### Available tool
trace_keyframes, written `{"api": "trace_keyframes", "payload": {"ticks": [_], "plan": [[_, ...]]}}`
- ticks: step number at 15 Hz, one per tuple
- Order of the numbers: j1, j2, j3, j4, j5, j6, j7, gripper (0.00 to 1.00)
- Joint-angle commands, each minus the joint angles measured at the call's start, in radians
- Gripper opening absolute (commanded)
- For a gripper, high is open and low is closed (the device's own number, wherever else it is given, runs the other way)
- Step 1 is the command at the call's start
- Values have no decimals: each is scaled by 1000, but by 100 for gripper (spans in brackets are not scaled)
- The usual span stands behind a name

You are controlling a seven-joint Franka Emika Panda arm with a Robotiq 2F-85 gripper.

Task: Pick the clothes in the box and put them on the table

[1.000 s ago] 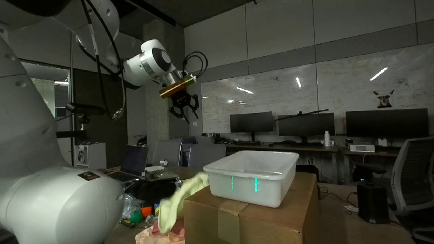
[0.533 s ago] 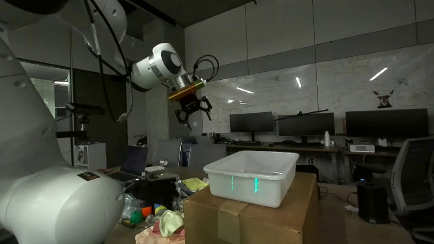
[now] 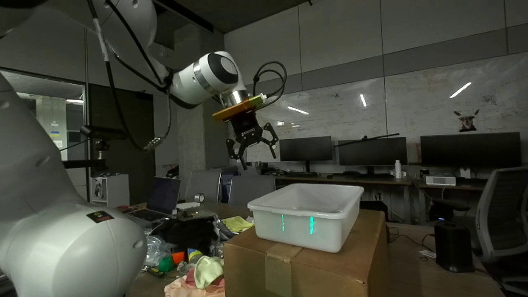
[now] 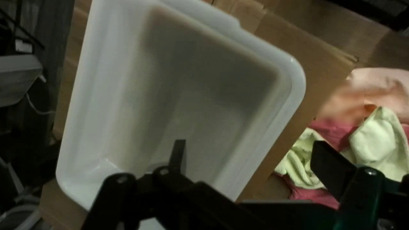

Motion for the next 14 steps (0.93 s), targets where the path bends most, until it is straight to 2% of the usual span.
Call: {"api": "trace_keyframes", "payload": {"ticks": [1, 4, 9, 14], "plan": [[5, -50, -57, -1, 77, -162, -41, 100], [7, -93, -106, -10, 164, -222, -47, 100], [-5, -216, -176, -91, 273, -132, -46, 100], [-10, -325, -229, -168, 301, -43, -78, 100]]}}
